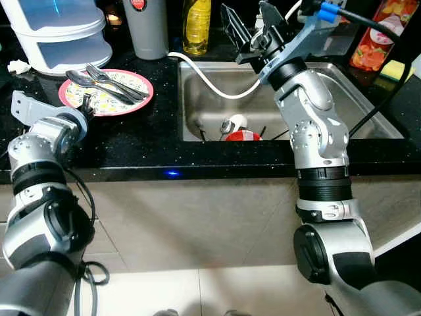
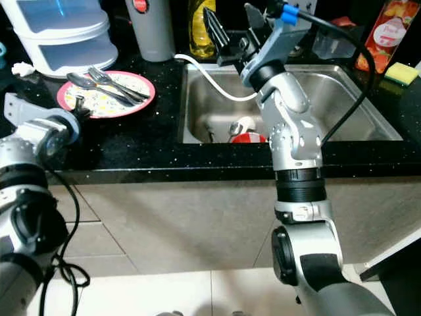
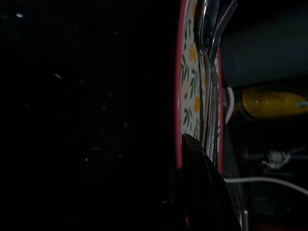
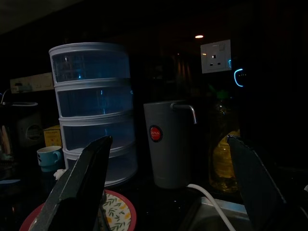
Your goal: Kitchen organization
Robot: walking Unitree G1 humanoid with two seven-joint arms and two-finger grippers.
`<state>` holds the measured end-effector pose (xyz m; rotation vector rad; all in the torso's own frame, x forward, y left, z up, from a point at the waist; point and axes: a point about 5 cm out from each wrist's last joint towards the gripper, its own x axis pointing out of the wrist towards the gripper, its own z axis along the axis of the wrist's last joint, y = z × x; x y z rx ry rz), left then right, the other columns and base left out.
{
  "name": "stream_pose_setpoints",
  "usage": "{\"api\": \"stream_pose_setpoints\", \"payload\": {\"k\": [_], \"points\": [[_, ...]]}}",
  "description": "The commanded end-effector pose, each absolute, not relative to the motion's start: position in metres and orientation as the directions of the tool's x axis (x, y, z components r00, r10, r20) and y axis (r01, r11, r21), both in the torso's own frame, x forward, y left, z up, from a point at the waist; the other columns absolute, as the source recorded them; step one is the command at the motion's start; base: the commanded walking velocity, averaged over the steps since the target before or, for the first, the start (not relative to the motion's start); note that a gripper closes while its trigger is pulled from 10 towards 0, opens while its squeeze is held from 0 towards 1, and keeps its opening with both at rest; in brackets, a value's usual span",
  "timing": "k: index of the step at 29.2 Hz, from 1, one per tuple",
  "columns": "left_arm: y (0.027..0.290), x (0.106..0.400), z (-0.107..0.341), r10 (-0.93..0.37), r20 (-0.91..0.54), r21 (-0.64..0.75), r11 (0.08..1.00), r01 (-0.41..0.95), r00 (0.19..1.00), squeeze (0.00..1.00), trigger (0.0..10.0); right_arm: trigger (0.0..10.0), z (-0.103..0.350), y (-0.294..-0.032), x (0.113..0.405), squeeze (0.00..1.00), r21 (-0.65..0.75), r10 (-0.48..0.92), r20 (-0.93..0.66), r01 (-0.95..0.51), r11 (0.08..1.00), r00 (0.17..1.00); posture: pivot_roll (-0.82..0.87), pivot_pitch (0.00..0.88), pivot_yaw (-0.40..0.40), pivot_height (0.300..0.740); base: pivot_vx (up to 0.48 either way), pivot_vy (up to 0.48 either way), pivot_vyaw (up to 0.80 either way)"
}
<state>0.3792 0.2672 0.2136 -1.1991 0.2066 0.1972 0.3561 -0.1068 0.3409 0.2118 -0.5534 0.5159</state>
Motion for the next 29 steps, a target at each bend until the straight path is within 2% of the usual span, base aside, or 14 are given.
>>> {"api": "stream_pose_setpoints", "payload": {"k": [1,3,4,5,9,12,17,25,29], "points": [[0.254,0.375,0.185,-0.033,-0.329,-0.898,0.32,-0.302,0.944,0.0,4.5,10.0,0.339,-0.105,0.356,0.0,0.057,0.417,0.543,-0.528,0.848,0.729,0.08,0.042,-0.033,0.74,0.0,0.0,0.0],[0.254,0.375,0.185,-0.033,-0.329,-0.898,0.32,-0.302,0.944,0.0,4.5,10.0,0.339,-0.105,0.356,0.0,0.057,0.417,0.543,-0.528,0.848,0.729,0.08,0.042,-0.033,0.74,0.0,0.0,0.0],[0.252,0.374,0.187,-0.039,-0.301,-0.909,0.315,-0.274,0.953,0.0,10.0,10.0,0.339,-0.105,0.356,0.0,0.057,0.419,0.543,-0.53,0.846,0.727,0.08,0.041,-0.036,0.74,0.0,0.0,0.0],[0.25,0.372,0.191,-0.048,-0.236,-0.931,0.298,-0.212,0.971,0.0,10.0,10.0,0.339,-0.103,0.357,0.0,0.056,0.425,0.542,-0.536,0.842,0.725,0.08,0.038,-0.043,0.74,0.0,0.0,0.0],[0.249,0.371,0.193,-0.052,-0.197,-0.944,0.28,-0.175,0.979,0.0,10.0,10.0,0.339,-0.103,0.357,0.0,0.055,0.429,0.541,-0.539,0.84,0.723,0.08,0.036,-0.046,0.74,0.0,0.0,0.0],[0.239,0.374,0.205,-0.078,-0.112,-0.96,0.266,-0.088,0.991,0.0,10.0,10.0,0.34,-0.101,0.357,0.0,0.051,0.437,0.541,-0.547,0.836,0.719,0.08,0.031,-0.051,0.74,0.0,0.0,0.0],[0.228,0.378,0.21,-0.105,-0.096,-0.964,0.258,-0.066,0.99,0.0,10.0,10.0,0.339,-0.099,0.357,0.0,0.049,0.443,0.539,-0.552,0.832,0.717,0.08,0.031,-0.051,0.74,0.0,0.0,0.0],[0.184,0.392,0.248,-0.213,0.002,-0.964,0.258,0.059,0.977,0.0,10.0,10.0,0.339,-0.098,0.357,0.0,0.045,0.449,0.535,-0.555,0.831,0.716,0.07,0.033,-0.053,0.74,0.0,0.0,0.0],[0.174,0.394,0.262,-0.227,0.038,-0.956,0.276,0.101,0.973,0.0,10.0,10.0,0.338,-0.099,0.356,0.0,0.045,0.447,0.534,-0.552,0.833,0.718,0.07,0.037,-0.048,0.74,0.0,0.0,0.0]]}}
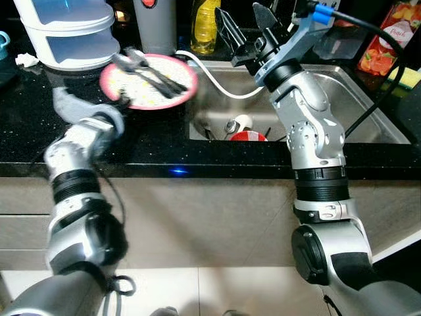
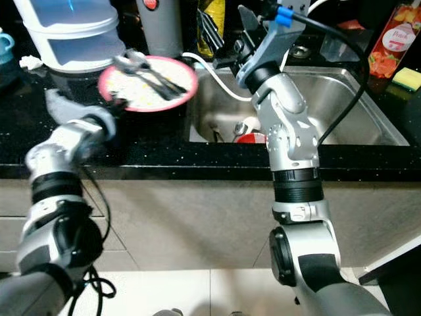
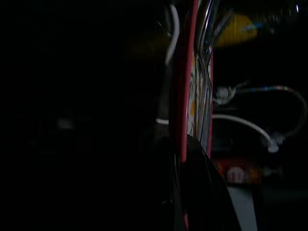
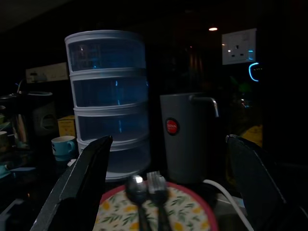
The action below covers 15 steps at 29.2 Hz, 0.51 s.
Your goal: Kitchen organization
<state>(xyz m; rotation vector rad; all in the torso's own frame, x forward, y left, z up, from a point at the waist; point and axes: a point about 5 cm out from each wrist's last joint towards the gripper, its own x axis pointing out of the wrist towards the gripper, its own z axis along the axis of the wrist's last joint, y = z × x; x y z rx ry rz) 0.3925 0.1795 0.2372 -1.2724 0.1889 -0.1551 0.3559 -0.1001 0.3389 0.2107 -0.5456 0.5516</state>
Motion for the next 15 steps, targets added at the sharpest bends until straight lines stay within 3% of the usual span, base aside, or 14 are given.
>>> {"api": "stream_pose_setpoints", "payload": {"k": [1,11,15], "points": [[0.168,0.395,0.273,-0.238,0.065,-0.943,0.302,0.137,0.969,0.0,10.0,10.0,0.338,-0.099,0.356,0.0,0.045,0.445,0.533,-0.549,0.834,0.719,0.07,0.037,-0.046,0.74,0.0,0.0,0.0],[0.153,0.391,0.294,-0.285,0.128,-0.935,0.285,0.212,0.95,0.0,10.0,10.0,0.333,-0.1,0.359,0.0,0.004,0.454,0.491,-0.523,0.852,0.743,0.06,0.038,-0.032,0.74,0.0,0.0,0.0],[0.128,0.378,0.295,-0.356,0.134,-0.943,0.242,0.23,0.925,0.0,10.0,10.0,0.323,-0.086,0.369,0.0,0.051,0.535,0.362,-0.59,0.806,0.763,0.06,0.038,-0.032,0.74,0.0,0.0,0.0]]}}
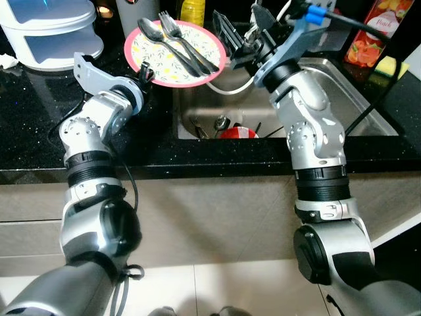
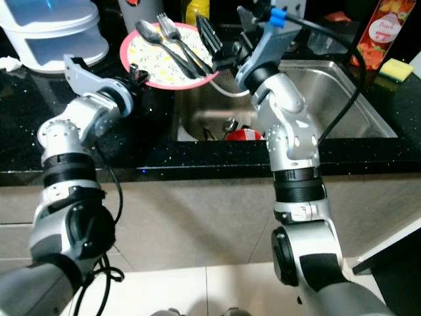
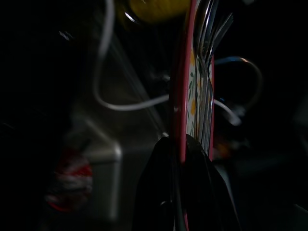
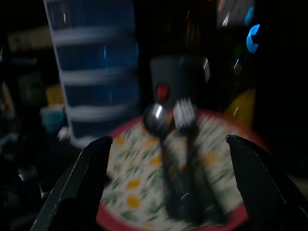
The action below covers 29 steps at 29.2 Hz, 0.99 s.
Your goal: Kitchen organization
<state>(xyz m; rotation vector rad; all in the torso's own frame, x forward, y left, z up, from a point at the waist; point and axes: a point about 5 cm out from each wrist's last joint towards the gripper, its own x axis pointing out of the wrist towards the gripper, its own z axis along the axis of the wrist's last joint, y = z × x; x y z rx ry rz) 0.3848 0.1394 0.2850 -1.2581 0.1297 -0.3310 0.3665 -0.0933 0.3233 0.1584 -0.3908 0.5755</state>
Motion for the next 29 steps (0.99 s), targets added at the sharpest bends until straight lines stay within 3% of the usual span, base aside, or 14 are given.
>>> {"api": "stream_pose_setpoints", "payload": {"k": [1,4,16,29], "points": [[0.128,0.378,0.295,-0.356,0.134,-0.943,0.242,0.23,0.925,0.0,10.0,10.0,0.323,-0.086,0.369,0.0,0.051,0.535,0.362,-0.59,0.806,0.763,0.06,0.038,-0.032,0.74,0.0,0.0,0.0],[0.112,0.371,0.285,-0.382,0.112,-0.952,0.222,0.209,0.917,0.0,10.0,10.0,0.322,-0.078,0.384,0.0,0.183,0.575,0.259,-0.624,0.76,0.776,0.06,0.044,-0.033,0.74,0.0,0.0,0.0],[0.104,0.36,0.265,-0.357,0.045,-0.967,0.22,0.131,0.933,0.0,10.0,10.0,0.314,-0.082,0.408,0.0,0.118,0.535,0.107,-0.544,0.83,0.838,0.07,0.046,-0.063,0.74,0.0,0.0,0.0],[0.083,0.347,0.266,-0.41,0.042,-0.958,0.241,0.152,0.911,0.0,10.0,10.0,0.3,-0.097,0.422,0.0,0.181,0.399,-0.004,-0.392,0.902,0.917,0.07,0.049,-0.059,0.74,0.0,0.0,0.0]]}}
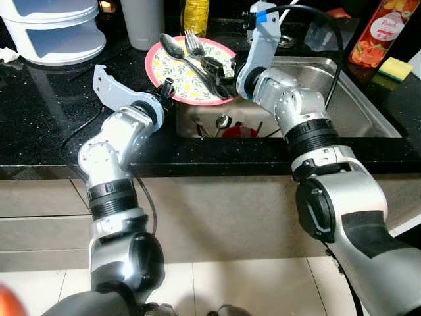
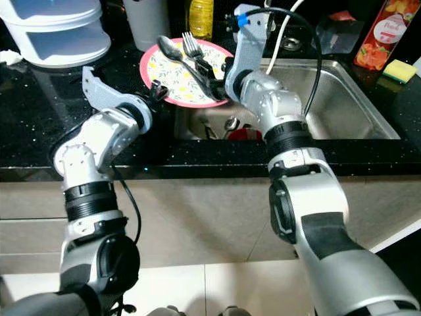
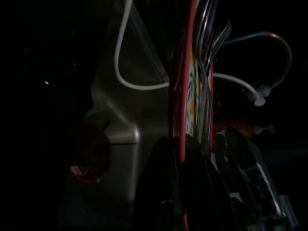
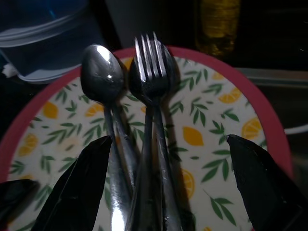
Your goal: Kitchen organization
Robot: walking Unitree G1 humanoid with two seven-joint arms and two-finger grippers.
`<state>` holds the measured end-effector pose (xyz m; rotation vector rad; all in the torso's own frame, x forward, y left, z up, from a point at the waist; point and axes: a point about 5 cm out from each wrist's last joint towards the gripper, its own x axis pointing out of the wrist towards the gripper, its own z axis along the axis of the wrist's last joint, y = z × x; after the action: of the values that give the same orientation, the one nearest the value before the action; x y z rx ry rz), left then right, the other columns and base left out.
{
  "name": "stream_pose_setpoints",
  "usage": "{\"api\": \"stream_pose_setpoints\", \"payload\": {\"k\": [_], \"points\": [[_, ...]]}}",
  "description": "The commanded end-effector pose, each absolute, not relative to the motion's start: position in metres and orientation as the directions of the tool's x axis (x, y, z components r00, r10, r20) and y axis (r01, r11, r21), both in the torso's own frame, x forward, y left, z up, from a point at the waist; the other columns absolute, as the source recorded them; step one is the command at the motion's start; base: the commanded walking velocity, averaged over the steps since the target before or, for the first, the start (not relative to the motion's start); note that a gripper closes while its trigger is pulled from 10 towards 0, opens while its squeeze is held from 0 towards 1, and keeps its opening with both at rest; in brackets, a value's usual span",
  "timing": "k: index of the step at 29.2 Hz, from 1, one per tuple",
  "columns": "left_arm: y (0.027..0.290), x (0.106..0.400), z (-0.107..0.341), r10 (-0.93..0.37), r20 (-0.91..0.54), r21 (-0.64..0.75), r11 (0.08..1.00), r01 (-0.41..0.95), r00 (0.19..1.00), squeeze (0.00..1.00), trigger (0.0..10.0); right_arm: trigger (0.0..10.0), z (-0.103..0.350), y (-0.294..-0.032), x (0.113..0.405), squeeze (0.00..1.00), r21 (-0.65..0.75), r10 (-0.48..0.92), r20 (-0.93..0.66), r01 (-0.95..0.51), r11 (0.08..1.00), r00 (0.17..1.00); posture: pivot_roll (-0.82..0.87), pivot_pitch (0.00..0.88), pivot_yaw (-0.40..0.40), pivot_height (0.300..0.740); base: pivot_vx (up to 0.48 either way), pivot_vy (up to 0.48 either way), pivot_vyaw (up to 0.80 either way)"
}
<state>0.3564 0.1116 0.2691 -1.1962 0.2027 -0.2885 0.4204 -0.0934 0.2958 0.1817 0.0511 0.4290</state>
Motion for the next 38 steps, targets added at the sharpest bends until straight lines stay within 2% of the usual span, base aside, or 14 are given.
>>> {"api": "stream_pose_setpoints", "payload": {"k": [1,6,10,14,15,16,18,19,20,25,26,27,28,38], "points": [[0.08,0.345,0.267,-0.422,0.047,-0.957,0.241,0.162,0.905,0.0,10.0,10.0,0.298,-0.098,0.422,0.0,0.184,0.388,-0.015,-0.379,0.907,0.922,0.07,0.048,-0.057,0.74,0.0,0.0,0.0],[0.074,0.343,0.269,-0.445,0.053,-0.953,0.244,0.178,0.894,0.0,10.0,10.0,0.297,-0.094,0.423,0.0,0.148,0.391,-0.017,-0.385,0.911,0.92,0.08,0.045,-0.053,0.74,0.0,0.0,0.0],[0.071,0.343,0.268,-0.452,0.041,-0.952,0.252,0.172,0.891,0.0,10.0,10.0,0.298,-0.085,0.422,0.0,0.0,0.425,0.0,-0.425,0.905,0.905,0.08,0.043,-0.054,0.74,0.0,0.0,0.0],[0.07,0.342,0.27,-0.455,0.046,-0.952,0.25,0.178,0.889,0.0,10.0,9.8,0.294,-0.083,0.422,0.0,-0.004,0.431,-0.016,-0.432,0.902,0.902,0.08,0.044,-0.055,0.74,0.0,0.0,0.0],[0.069,0.342,0.271,-0.458,0.05,-0.951,0.249,0.182,0.888,0.0,10.0,7.9,0.291,-0.084,0.422,0.0,0.003,0.43,-0.028,-0.43,0.903,0.902,0.08,0.044,-0.055,0.74,0.0,0.0,0.0],[0.069,0.341,0.271,-0.459,0.053,-0.951,0.248,0.185,0.887,0.0,10.0,6.9,0.289,-0.084,0.423,0.0,0.004,0.428,-0.035,-0.428,0.904,0.903,0.08,0.044,-0.056,0.74,0.0,0.0,0.0],[0.068,0.341,0.271,-0.461,0.053,-0.951,0.248,0.186,0.886,0.0,10.0,6.7,0.287,-0.084,0.423,0.0,0.002,0.428,-0.044,-0.428,0.904,0.903,0.08,0.043,-0.057,0.74,0.0,0.0,0.0],[0.068,0.341,0.271,-0.462,0.054,-0.951,0.248,0.187,0.885,0.0,10.0,5.0,0.285,-0.084,0.423,0.0,-0.002,0.429,-0.054,-0.43,0.903,0.902,0.08,0.043,-0.058,0.74,0.0,0.0,0.0],[0.067,0.341,0.271,-0.463,0.054,-0.95,0.248,0.188,0.885,0.0,10.0,4.5,0.282,-0.084,0.423,0.0,0.006,0.429,-0.069,-0.43,0.903,0.901,0.08,0.042,-0.061,0.74,0.0,0.0,0.0],[0.066,0.34,0.273,-0.466,0.059,-0.949,0.248,0.194,0.883,0.0,10.0,4.6,0.275,-0.085,0.423,0.0,0.022,0.425,-0.096,-0.425,0.905,0.9,0.08,0.038,-0.062,0.74,0.0,0.0,0.0],[0.066,0.34,0.273,-0.466,0.061,-0.948,0.249,0.197,0.883,0.0,10.0,2.2,0.272,-0.085,0.423,0.0,0.013,0.421,-0.105,-0.422,0.907,0.901,0.08,0.037,-0.064,0.74,0.0,0.0,0.0],[0.066,0.34,0.273,-0.466,0.061,-0.948,0.249,0.197,0.883,0.0,10.0,2.2,0.272,-0.085,0.423,0.0,0.013,0.421,-0.105,-0.422,0.907,0.901,0.08,0.037,-0.064,0.74,0.0,0.0,0.0],[0.066,0.34,0.273,-0.467,0.062,-0.948,0.249,0.199,0.882,0.0,10.0,0.0,0.27,-0.085,0.423,0.0,0.004,0.418,-0.111,-0.42,0.907,0.902,0.08,0.037,-0.064,0.74,0.0,0.0,0.0],[0.068,0.34,0.273,-0.46,0.062,-0.948,0.251,0.197,0.886,0.0,10.0,0.0,0.266,-0.082,0.423,0.0,0.015,0.431,-0.118,-0.432,0.902,0.895,0.08,0.041,-0.069,0.74,0.0,0.0,0.0]]}}
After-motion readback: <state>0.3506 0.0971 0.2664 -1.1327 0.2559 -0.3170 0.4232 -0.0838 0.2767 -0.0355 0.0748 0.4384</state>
